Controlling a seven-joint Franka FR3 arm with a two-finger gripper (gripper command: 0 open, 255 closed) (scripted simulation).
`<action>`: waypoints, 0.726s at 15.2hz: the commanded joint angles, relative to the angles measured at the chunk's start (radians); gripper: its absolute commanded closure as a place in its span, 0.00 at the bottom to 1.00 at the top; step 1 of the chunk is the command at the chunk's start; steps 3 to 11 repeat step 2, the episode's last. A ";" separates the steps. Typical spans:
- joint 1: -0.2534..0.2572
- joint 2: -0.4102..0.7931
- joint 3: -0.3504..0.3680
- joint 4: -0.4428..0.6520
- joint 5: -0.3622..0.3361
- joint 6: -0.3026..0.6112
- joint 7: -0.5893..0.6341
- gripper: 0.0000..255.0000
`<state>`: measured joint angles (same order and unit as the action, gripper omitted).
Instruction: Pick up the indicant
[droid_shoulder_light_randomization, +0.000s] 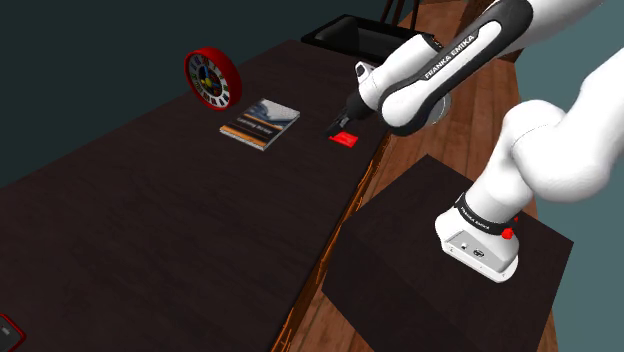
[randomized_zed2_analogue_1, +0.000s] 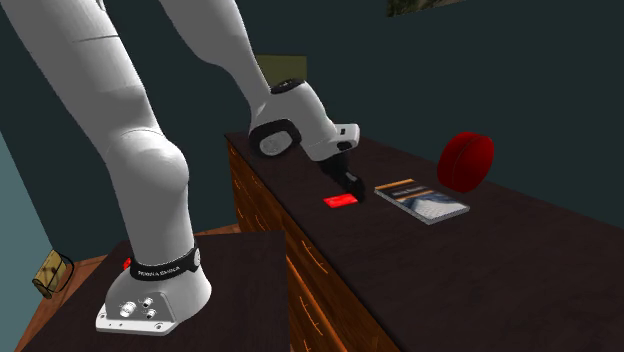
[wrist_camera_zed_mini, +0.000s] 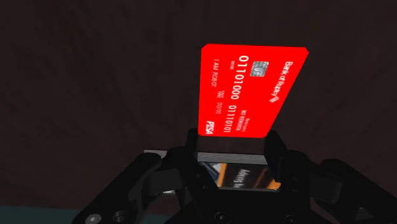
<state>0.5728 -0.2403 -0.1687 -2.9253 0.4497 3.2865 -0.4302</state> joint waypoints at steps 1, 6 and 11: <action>-0.082 -0.024 0.086 0.002 0.014 -0.033 -0.005 1.00; -0.083 -0.024 0.085 0.002 0.009 -0.033 -0.001 1.00; -0.083 -0.024 0.085 0.002 0.009 -0.033 -0.001 1.00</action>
